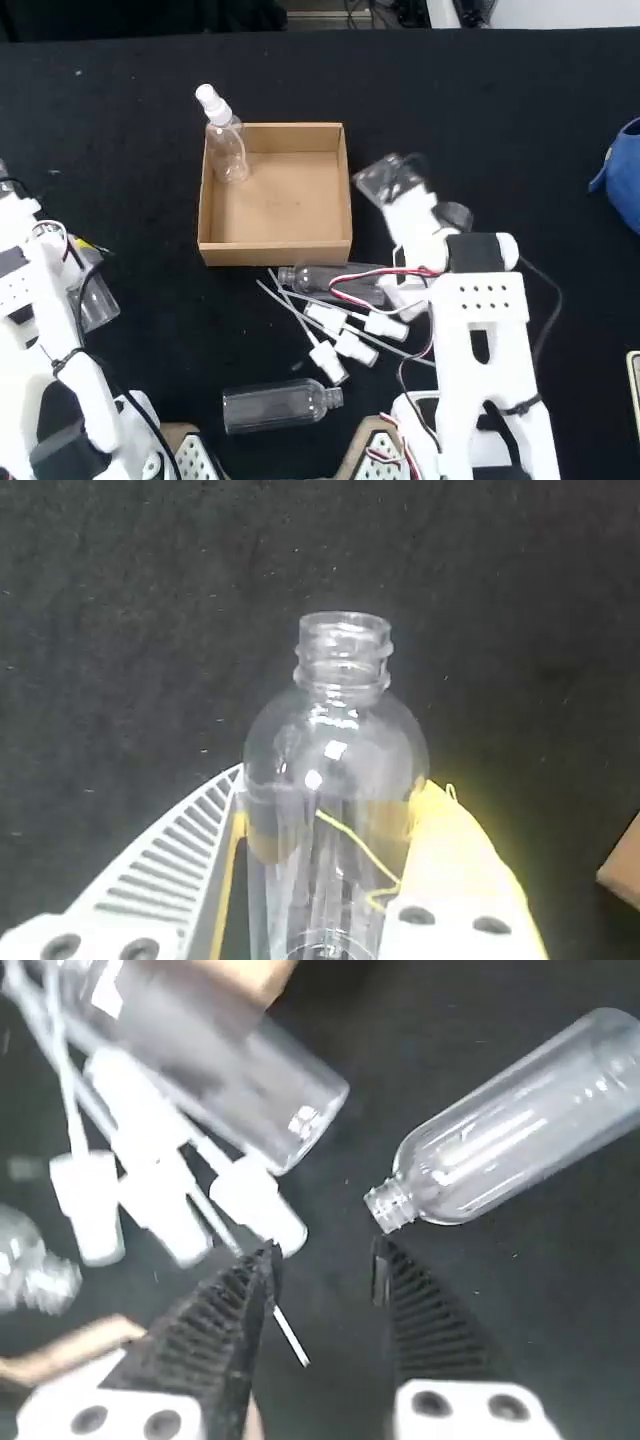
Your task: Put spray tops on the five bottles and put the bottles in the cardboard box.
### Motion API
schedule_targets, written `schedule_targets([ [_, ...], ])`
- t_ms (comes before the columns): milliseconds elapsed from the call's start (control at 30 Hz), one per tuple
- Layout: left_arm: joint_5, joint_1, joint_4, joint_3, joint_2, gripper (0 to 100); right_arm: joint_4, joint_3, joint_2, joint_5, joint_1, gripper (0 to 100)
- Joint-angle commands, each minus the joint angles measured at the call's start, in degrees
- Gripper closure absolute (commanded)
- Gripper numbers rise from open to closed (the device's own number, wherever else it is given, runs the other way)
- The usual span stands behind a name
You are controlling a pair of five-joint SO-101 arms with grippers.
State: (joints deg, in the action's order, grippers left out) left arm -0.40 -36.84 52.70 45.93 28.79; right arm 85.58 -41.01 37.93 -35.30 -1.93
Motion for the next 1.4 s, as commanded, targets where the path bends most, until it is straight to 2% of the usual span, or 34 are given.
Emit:
schedule_targets([
  [0,6.9,1.5,-5.5,1.7,2.3,97,1.9,-1.2,-3.0,-14.0,-1.0,87.8],
  [67,9.3,1.2,-7.6,3.2,2.3,97,1.6,-2.9,-3.3,-18.0,-1.3,87.7],
  [133,10.5,1.0,-8.8,4.8,2.8,97,-0.6,-4.5,-3.3,-18.9,-1.3,87.4],
  [300,11.0,1.0,-9.4,7.8,2.9,97,-8.9,-10.8,-3.6,-17.6,-1.4,87.2],
  [500,11.0,1.1,-9.4,8.0,2.9,97,-12.4,-14.5,-3.6,-12.0,-3.8,75.9],
  [667,11.0,0.9,-9.1,8.0,2.9,97,-17.3,-18.7,-3.7,-10.2,-7.7,79.5],
  [767,11.0,0.9,-8.9,8.1,2.9,97,-23.6,-21.4,-3.6,-7.3,-7.6,81.9],
  [867,11.0,0.9,-9.3,8.7,2.9,97,-24.6,-21.8,-3.6,-6.9,-7.6,81.9],
  [1033,11.0,0.9,-9.3,8.7,2.9,97,-24.5,-23.1,-3.6,-7.4,-7.6,81.9],
  [1367,11.0,0.9,-9.3,8.7,2.9,97,-25.1,-28.3,-3.3,-16.0,-7.9,81.8],
])
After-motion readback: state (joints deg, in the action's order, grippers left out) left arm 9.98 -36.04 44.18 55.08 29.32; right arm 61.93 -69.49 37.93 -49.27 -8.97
